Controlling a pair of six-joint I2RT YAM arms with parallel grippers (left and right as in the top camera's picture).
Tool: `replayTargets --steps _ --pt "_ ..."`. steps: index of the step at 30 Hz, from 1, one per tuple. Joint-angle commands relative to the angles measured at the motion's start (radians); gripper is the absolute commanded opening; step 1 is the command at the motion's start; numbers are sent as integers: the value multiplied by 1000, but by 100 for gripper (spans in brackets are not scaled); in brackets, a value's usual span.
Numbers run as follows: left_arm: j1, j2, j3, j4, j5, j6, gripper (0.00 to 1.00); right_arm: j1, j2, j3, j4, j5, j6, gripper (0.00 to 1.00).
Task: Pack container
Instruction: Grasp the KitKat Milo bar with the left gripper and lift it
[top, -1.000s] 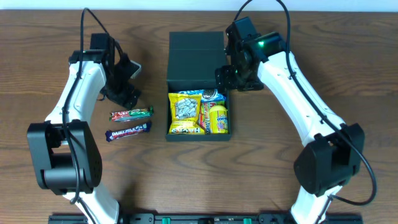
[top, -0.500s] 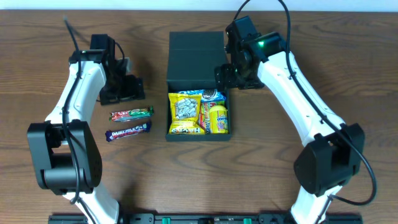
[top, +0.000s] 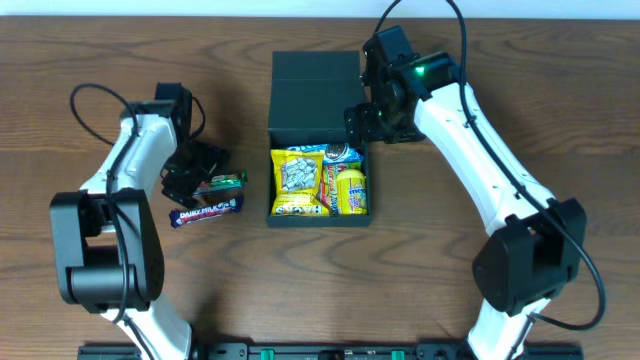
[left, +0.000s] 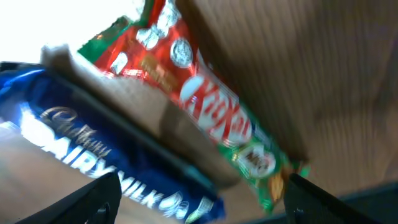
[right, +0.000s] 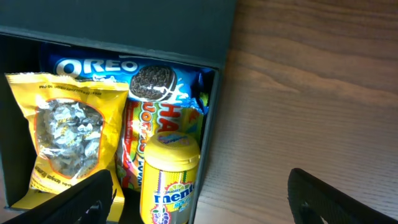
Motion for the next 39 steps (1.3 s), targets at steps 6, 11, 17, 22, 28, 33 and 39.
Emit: replayTargets --steps 6,11,17,22,28,33,39 --pt "-1 0 -58 101 -72 -211 85 -5 -14 14 7 14 -12 90" --pt "-1 0 -89 161 -74 -226 80 -5 -14 14 20 14 -12 91" --pt "-1 3 -91 196 -122 -226 75 -5 -14 14 33 13 -16 91" --pt "-1 10 -97 207 -123 -244 68 -5 -14 14 39 17 -20 91" --pt "-1 10 -118 245 -124 -248 66 -12 -14 14 43 17 -20 91" --pt "-1 15 -119 251 -130 -248 66 -19 -14 14 44 17 -20 91" --pt "-1 43 -119 253 -110 -248 60 -25 -14 14 44 17 -25 91"
